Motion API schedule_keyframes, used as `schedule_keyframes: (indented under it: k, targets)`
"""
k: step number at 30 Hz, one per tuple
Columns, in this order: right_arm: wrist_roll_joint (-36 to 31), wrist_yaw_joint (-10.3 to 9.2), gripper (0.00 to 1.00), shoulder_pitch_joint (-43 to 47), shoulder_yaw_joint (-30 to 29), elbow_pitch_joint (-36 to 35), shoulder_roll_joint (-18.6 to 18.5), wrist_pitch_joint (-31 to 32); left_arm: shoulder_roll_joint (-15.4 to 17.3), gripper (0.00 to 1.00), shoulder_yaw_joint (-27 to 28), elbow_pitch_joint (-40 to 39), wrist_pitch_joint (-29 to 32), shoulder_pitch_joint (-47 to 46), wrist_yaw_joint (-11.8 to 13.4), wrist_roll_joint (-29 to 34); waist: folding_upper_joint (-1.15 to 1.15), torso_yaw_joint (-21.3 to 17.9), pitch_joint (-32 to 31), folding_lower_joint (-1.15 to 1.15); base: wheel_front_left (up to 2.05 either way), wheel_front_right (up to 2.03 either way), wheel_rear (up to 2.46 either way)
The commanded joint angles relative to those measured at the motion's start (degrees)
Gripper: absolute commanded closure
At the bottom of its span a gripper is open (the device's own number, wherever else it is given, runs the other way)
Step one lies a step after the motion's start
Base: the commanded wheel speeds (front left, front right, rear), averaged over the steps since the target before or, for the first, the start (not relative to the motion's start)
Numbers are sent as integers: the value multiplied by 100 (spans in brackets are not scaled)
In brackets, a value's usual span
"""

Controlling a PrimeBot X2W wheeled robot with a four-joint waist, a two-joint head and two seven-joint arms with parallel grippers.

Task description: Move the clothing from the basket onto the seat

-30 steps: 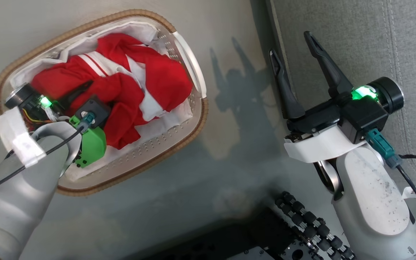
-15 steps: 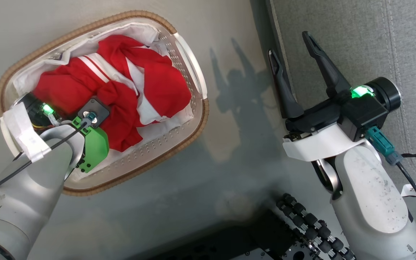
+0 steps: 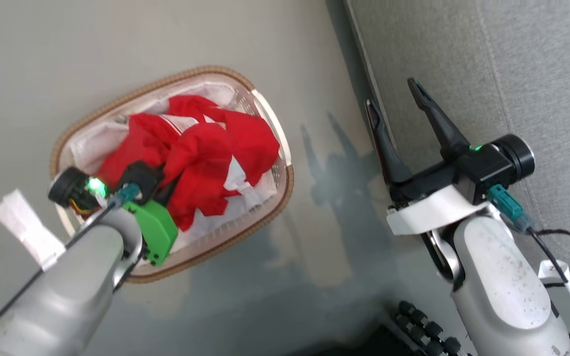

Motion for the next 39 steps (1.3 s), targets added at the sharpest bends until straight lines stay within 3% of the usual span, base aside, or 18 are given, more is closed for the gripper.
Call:
schedule_keyframes:
  k: [1, 9, 19, 32, 39]
  targets:
    - [20, -6, 0, 151, -34, 63, -23, -27, 66, 100, 155, -202, -19, 255, 11, -1, 0, 266, -713, 0, 0, 0, 0]
    - [-24, -6, 0, 572, -114, 394, -26, -27, -145, 100, 1289, -1213, -19, 1316, 11, 172, 0, 635, -1633, 0, 0, 0, 0]
    - [57, -6, 0, 1061, -126, 690, -27, -27, -759, 100, 2515, -2166, -20, 2097, 11, 413, 0, 838, -2727, 0, 0, 0, 0]
    - [73, -6, 0, 1802, -174, 792, -24, -27, -1293, 100, 3031, -2981, -21, 2424, 11, 451, 0, 898, -3632, 0, 0, 0, 0]
    - [175, -6, 0, 1663, 479, 509, -15, -27, -1442, 100, 2927, -3339, -21, 2381, 11, 450, 0, 1000, -3751, 0, 0, 0, 0]
